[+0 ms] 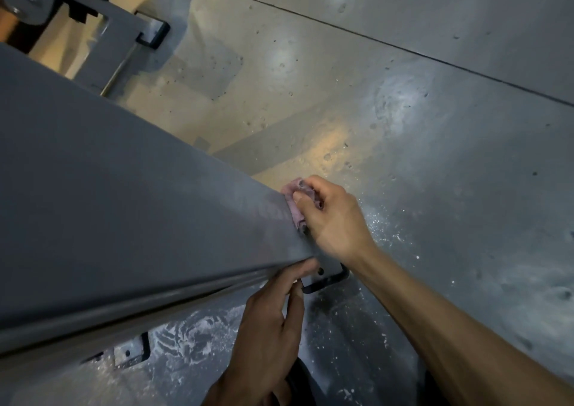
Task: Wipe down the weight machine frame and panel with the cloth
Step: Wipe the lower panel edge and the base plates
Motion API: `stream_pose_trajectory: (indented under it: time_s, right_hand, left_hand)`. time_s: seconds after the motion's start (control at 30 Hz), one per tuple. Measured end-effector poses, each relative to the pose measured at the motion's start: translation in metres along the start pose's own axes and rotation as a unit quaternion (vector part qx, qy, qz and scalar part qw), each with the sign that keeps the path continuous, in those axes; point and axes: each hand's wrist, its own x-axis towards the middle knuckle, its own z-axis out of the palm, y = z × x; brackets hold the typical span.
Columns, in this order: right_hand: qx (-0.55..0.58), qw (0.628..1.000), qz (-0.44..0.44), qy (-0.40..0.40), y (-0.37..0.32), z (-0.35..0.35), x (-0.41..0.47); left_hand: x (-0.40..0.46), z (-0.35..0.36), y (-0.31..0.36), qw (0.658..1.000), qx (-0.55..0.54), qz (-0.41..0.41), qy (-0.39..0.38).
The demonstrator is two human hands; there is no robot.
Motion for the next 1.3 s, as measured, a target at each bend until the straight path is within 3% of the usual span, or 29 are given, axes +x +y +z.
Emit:
stream_pose_trajectory:
  time_s: [0.23, 0.37, 0.53, 0.7, 0.87, 1.0, 1.17, 1.3]
  right_hand:
    - [0.062, 0.996, -0.067, 0.021, -0.035, -0.001, -0.014]
    - [-0.005, 1.000, -0.008, 0.010, -0.025, 0.000, -0.007]
    - [0.049, 0.995, -0.086, 0.028, -0.047, -0.001, -0.020]
    - [-0.012, 0.999, -0.036, 0.015, -0.038, -0.002, -0.018]
    - [0.034, 0.994, -0.091, 0.040, -0.058, 0.001, -0.027]
    - [-0.039, 0.998, -0.032, 0.025, -0.041, 0.003, -0.021]
    - [0.009, 0.994, -0.095, 0.049, -0.071, 0.001, -0.026]
    - [-0.051, 0.997, -0.045, 0.023, -0.060, -0.002, -0.026]
  left_hand:
    - [-0.002, -0.003, -0.002, 1.000, 0.000, 0.008, 0.015]
    - [-0.004, -0.004, 0.001, 1.000, -0.005, 0.010, 0.021]
    - [-0.009, -0.007, 0.002, 0.999, 0.003, 0.014, 0.032]
    - [-0.014, -0.009, 0.008, 0.998, 0.004, 0.025, 0.050]
    - [-0.016, -0.015, 0.013, 0.996, 0.004, 0.048, 0.078]
    - [-0.019, -0.019, 0.022, 0.995, 0.004, 0.050, 0.084]
    - [-0.020, -0.027, 0.031, 0.991, 0.027, 0.082, 0.100]
    - [-0.027, -0.038, 0.039, 0.991, 0.038, 0.083, 0.095]
